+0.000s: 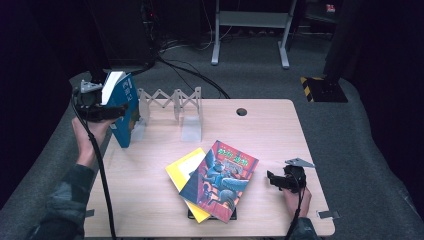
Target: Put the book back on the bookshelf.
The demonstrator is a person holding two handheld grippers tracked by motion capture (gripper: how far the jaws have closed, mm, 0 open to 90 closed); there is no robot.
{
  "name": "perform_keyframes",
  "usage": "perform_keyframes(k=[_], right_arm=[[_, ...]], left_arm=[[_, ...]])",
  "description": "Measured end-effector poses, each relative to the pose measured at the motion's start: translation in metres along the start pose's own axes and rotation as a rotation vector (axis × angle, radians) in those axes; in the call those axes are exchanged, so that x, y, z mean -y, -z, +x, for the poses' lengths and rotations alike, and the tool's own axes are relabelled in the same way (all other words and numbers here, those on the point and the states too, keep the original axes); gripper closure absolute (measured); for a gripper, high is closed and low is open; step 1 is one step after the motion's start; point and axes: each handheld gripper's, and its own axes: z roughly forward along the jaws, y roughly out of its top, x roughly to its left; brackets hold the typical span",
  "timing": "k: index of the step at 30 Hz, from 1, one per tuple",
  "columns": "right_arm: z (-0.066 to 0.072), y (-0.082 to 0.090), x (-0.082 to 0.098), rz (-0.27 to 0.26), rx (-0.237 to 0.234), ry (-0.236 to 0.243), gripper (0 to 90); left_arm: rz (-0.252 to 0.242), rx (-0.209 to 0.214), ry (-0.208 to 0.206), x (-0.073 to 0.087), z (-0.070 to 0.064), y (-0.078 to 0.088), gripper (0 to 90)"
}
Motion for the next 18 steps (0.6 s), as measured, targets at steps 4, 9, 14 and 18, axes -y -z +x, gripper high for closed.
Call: perform_keyframes(k=[4, 9, 14, 18], right_arm=[[0.0, 0.0, 0.0, -0.001, 0.003, 0.005, 14.7], [0.001, 0.0, 0.0, 0.001, 0.006, 0.005, 14.7], [0.001, 0.0, 0.0, 0.001, 0.007, 0.006, 14.8], [0.001, 0.0, 0.0, 0.001, 0.007, 0.006, 14.8]], left_arm=[[0.015, 0.043, -0.035, 0.015, -0.013, 0.001, 6.3], [0.035, 0.086, -0.049, 0.035, -0.026, -0.005, 5.2], [0.073, 0.136, -0.072, 0.055, -0.041, -0.014, 3.9], [0.098, 0.183, -0.092, 0.07, -0.055, -0.021, 2.8]])
